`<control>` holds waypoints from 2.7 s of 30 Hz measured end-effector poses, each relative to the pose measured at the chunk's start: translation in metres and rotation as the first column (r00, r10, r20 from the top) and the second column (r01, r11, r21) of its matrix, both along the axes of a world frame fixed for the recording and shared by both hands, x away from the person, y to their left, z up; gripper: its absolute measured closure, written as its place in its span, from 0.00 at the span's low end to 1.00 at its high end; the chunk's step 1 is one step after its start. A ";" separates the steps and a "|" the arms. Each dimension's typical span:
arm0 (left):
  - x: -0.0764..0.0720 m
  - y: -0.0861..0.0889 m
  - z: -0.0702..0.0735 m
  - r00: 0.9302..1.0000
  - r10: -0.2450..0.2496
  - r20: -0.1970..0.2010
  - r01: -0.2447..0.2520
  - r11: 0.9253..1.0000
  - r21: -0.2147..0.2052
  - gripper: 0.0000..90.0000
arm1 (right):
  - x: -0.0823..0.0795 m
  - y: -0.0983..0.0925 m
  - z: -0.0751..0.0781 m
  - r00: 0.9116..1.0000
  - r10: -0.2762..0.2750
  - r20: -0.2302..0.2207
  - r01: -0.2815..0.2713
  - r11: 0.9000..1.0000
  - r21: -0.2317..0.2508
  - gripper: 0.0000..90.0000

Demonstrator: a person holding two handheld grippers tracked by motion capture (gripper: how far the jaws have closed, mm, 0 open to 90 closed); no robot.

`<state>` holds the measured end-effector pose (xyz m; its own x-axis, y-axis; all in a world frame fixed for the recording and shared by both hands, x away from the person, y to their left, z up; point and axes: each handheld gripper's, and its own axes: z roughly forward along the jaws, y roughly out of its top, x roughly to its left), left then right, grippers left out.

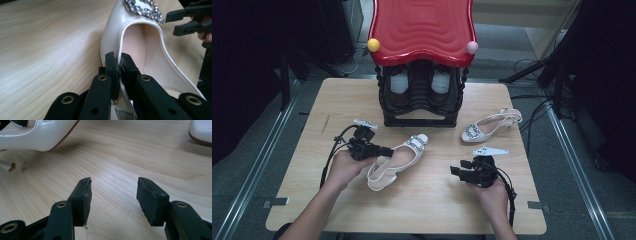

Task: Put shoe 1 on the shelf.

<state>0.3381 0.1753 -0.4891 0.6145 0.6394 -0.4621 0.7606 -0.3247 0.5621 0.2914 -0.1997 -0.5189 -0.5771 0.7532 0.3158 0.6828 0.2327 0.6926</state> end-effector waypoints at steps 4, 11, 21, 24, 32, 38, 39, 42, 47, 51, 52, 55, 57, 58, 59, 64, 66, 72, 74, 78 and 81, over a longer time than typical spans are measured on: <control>0.001 -0.019 -0.005 0.999 -0.041 -0.004 0.041 0.999 0.010 0.96 | -0.004 -0.005 0.000 1.000 -0.016 -0.001 0.016 1.000 -0.001 0.52; 0.005 -0.046 -0.018 0.998 -0.057 -0.011 0.057 0.998 0.029 0.96 | -0.009 -0.007 0.000 1.000 -0.028 0.007 0.028 1.000 0.000 0.52; 0.005 -0.049 -0.019 0.998 -0.055 0.011 0.055 0.998 0.013 0.85 | -0.008 0.007 -0.003 1.000 0.008 0.002 -0.008 1.000 -0.012 0.52; 0.001 -0.048 -0.013 0.997 -0.070 0.025 0.069 0.997 0.018 0.82 | -0.008 0.011 -0.003 1.000 0.019 0.002 -0.019 1.000 -0.017 0.52; -0.009 -0.022 0.013 0.994 -0.046 0.094 0.048 0.999 -0.013 0.82 | -0.010 0.018 -0.003 0.999 0.041 0.012 -0.041 0.999 -0.015 0.57; -0.014 0.005 0.010 0.996 -0.017 0.083 0.018 1.000 -0.005 0.97 | -0.010 0.028 -0.001 0.997 0.079 0.010 -0.079 0.997 0.013 0.69; -0.015 0.007 0.007 0.996 -0.019 0.082 0.018 1.000 0.009 0.98 | -0.009 0.029 -0.002 0.996 0.087 0.012 -0.087 0.996 0.013 0.73; -0.021 0.012 -0.001 0.998 -0.013 0.067 0.011 1.000 0.022 0.98 | -0.009 0.036 -0.001 0.994 0.107 -0.010 -0.107 0.994 0.031 0.84; -0.029 0.011 -0.009 0.998 -0.020 0.055 0.018 1.000 0.020 0.98 | -0.010 0.050 -0.001 0.988 0.151 -0.031 -0.150 0.988 0.027 0.99; -0.030 0.006 -0.017 0.999 -0.041 0.019 0.041 0.999 -0.016 0.96 | -0.007 0.059 -0.003 0.984 0.172 -0.035 -0.171 0.985 0.025 1.00; -0.030 0.005 -0.018 0.999 -0.048 0.024 0.048 0.999 0.005 0.96 | -0.006 0.061 -0.003 0.984 0.175 -0.031 -0.174 0.985 0.015 1.00; -0.031 0.002 -0.021 0.999 -0.044 0.027 0.044 0.999 0.030 0.97 | -0.003 0.066 -0.004 0.983 0.181 -0.029 -0.181 0.983 -0.002 1.00; -0.033 -0.001 -0.022 0.998 -0.055 0.029 0.054 0.998 0.036 0.98 | -0.002 0.068 -0.005 0.983 0.182 -0.025 -0.182 0.983 -0.003 1.00; -0.033 -0.004 -0.024 0.997 -0.069 0.025 0.068 0.997 0.041 0.98 | -0.001 0.068 -0.005 0.983 0.183 -0.026 -0.183 0.983 -0.003 1.00; -0.034 -0.008 -0.025 0.996 -0.080 0.026 0.078 0.995 0.055 0.98 | 0.000 0.068 -0.006 0.982 0.188 -0.023 -0.188 0.982 -0.001 1.00; -0.037 -0.014 -0.027 0.996 -0.083 0.022 0.081 0.995 0.066 0.98 | 0.001 0.070 -0.008 0.982 0.188 -0.011 -0.188 0.982 0.002 1.00; -0.038 -0.013 -0.027 0.997 -0.076 0.023 0.074 0.996 0.057 0.99 | 0.002 0.072 -0.009 0.982 0.190 -0.002 -0.190 0.982 -0.002 1.00; -0.044 -0.013 -0.028 0.997 -0.073 0.019 0.072 0.996 0.043 0.99 | 0.009 0.076 -0.012 0.980 0.198 -0.003 -0.198 0.980 -0.005 1.00; -0.047 -0.014 -0.028 0.997 -0.076 0.019 0.075 0.996 0.044 0.99 | 0.010 0.076 -0.013 0.980 0.201 0.001 -0.201 0.980 -0.006 1.00; -0.051 -0.015 -0.028 0.996 -0.082 0.019 0.081 0.996 0.045 0.99 | 0.012 0.077 -0.012 0.980 0.199 0.004 -0.199 0.980 -0.010 1.00; -0.055 -0.017 -0.028 0.997 -0.078 0.024 0.077 0.996 0.046 0.99 | 0.014 0.078 -0.012 0.980 0.197 0.005 -0.197 0.980 -0.013 1.00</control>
